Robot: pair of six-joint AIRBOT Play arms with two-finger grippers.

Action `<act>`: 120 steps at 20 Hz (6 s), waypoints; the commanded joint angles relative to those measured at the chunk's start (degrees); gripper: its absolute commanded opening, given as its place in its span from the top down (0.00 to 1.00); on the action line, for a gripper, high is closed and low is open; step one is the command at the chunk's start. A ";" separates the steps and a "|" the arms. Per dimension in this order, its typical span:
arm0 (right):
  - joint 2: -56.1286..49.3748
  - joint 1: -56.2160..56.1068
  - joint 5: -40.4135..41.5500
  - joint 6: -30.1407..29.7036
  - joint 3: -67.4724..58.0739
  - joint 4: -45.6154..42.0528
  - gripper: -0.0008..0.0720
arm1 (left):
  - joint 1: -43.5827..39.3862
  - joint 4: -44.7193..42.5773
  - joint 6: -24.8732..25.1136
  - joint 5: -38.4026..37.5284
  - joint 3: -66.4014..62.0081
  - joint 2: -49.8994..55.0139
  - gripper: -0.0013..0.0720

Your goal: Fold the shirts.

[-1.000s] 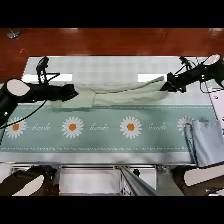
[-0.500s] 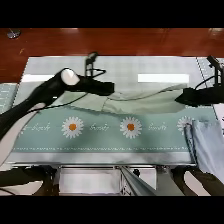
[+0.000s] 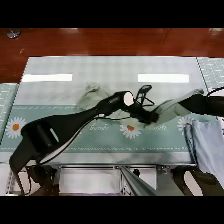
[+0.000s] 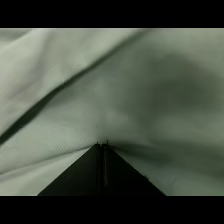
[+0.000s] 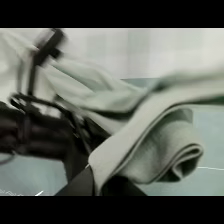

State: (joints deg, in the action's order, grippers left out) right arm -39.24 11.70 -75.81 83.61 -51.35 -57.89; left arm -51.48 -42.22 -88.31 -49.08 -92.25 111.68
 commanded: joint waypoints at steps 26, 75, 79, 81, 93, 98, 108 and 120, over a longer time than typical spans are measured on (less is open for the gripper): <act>-72.41 -48.22 13.18 8.26 -53.27 6.32 0.95 | 45.38 -10.25 1.68 -9.51 65.85 -78.16 0.96; -46.07 -21.55 -7.89 11.72 -57.09 -14.97 0.96 | 45.38 -9.60 1.68 0.26 66.10 -77.81 0.96; -40.19 -10.47 -12.39 16.11 -58.58 -16.96 0.96 | 45.38 -9.60 1.68 0.26 66.10 -77.81 0.96; -37.24 -4.55 -16.24 18.71 -58.55 -17.07 0.96 | 45.38 -9.60 1.68 0.59 66.10 -77.81 0.96; -4.68 27.63 -29.99 22.27 -21.38 -46.84 0.96 | 45.38 -9.57 1.66 9.68 66.05 -77.81 0.96; 14.08 42.93 -23.45 20.98 3.48 -52.52 0.95 | 45.38 -9.57 1.66 10.38 66.05 -77.81 0.95; -14.60 31.87 -9.31 10.62 -25.64 -20.02 0.83 | 46.86 -9.70 5.38 3.91 44.15 -64.67 0.96; -46.95 -24.26 2.82 13.94 -25.77 -32.70 0.96 | 39.23 -36.22 -6.62 -14.58 24.02 -40.30 0.96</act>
State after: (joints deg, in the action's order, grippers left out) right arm -80.88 -6.66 -74.52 92.77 -81.34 -83.57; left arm -11.94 -71.53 -90.19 -62.11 -72.27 69.21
